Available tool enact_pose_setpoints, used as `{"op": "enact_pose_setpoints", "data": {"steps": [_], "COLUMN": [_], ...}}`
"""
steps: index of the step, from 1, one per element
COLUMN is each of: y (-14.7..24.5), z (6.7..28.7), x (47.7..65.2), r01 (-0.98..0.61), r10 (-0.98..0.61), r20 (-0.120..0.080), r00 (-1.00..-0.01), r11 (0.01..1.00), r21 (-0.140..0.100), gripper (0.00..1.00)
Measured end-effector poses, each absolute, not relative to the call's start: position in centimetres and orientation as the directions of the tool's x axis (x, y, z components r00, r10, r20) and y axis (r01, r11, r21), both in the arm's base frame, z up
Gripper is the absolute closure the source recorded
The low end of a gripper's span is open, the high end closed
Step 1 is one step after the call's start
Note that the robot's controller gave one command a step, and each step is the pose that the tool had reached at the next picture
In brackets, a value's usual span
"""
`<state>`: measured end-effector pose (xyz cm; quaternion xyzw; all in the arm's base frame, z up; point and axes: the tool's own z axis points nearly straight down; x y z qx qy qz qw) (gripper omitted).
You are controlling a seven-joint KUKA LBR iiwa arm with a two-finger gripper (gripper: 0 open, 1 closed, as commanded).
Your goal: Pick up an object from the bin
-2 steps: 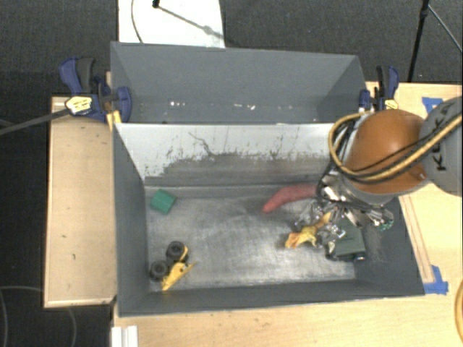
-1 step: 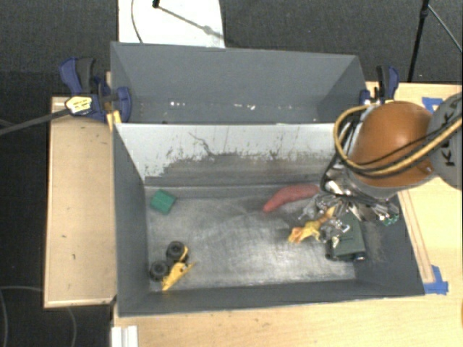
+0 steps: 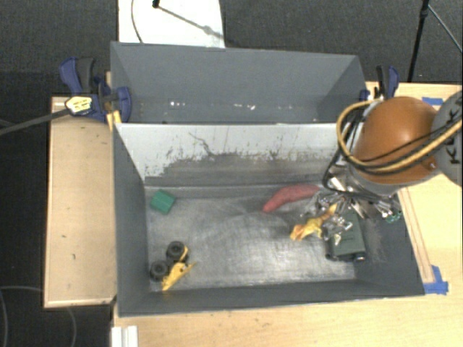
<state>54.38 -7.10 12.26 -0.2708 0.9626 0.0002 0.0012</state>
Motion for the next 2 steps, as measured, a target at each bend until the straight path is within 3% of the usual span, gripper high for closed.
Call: {"op": "enact_pose_setpoints", "data": {"steps": [2], "y": [-7.1], "z": [15.7], "x": [54.4], "r01": [-0.518], "r10": [-0.518], "r20": [-0.003], "r00": [-0.856], "r11": [0.856], "r21": [-0.001], "gripper": [1.0]}}
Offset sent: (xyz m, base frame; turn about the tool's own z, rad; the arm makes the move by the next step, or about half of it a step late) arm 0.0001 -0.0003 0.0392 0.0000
